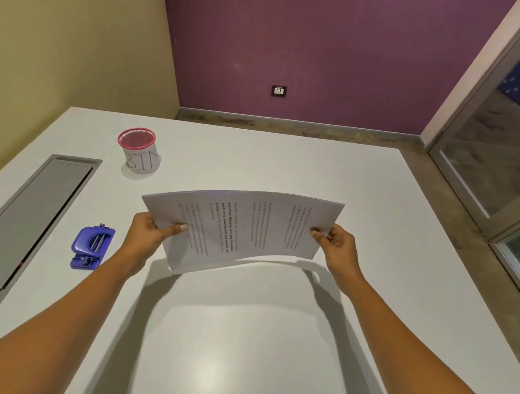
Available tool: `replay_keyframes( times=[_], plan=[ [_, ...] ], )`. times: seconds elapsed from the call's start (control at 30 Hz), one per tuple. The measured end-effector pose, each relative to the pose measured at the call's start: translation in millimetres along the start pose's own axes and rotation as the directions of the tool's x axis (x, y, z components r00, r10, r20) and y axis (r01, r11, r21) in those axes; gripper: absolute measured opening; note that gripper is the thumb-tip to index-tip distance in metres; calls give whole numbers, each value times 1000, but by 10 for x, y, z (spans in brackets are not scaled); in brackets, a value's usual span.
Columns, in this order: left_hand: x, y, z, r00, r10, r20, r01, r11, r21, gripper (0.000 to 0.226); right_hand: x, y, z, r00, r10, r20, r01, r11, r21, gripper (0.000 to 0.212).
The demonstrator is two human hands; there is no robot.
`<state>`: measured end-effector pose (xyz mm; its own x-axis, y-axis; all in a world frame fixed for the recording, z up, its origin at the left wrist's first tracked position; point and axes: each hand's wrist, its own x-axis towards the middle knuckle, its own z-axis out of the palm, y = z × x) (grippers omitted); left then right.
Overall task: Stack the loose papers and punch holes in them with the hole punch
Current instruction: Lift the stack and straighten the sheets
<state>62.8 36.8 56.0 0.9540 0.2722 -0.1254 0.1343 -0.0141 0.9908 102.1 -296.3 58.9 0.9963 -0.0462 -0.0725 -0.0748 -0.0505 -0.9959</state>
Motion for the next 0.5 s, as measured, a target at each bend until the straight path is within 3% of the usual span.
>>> replay_keyframes(
  times=[0.27, 0.5],
  plan=[
    [-43, -68, 14, 999, -37, 10, 37, 999, 7, 24, -33, 49, 9, 999, 29, 18, -29, 999, -28, 23],
    [-49, 5, 54, 1000, -11, 12, 11, 1000, 22, 23, -34, 2, 41, 999, 37, -33, -37, 999, -8, 17]
  ],
)
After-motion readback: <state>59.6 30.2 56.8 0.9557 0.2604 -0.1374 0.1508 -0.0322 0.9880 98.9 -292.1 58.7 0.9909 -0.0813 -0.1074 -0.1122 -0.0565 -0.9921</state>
